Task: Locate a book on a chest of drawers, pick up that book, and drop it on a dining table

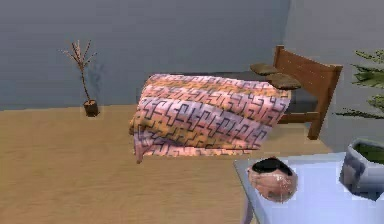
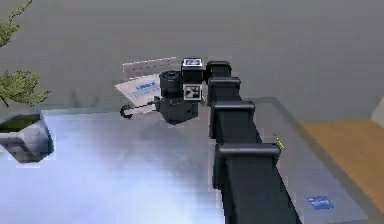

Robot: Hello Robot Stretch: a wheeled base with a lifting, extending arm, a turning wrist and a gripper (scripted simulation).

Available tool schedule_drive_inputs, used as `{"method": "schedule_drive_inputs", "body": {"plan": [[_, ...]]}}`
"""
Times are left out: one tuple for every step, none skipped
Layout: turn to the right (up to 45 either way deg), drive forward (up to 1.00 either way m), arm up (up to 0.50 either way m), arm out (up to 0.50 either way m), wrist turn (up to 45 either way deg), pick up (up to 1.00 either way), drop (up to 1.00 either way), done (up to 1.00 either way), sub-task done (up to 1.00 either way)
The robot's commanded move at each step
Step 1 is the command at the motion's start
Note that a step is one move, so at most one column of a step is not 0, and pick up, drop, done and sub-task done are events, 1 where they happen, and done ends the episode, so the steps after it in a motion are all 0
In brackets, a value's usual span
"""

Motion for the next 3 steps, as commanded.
{"method": "schedule_drive_inputs", "body": {"plan": [[-45.0,0.00,0.00,0.00,0.0,0.00,0.00,0.00,0.00],[-42.0,0.00,0.00,0.00,0.0,0.00,0.00,0.00,0.00],[45.0,0.00,0.00,0.00,0.0,0.00,0.00,0.00,0.00]]}}
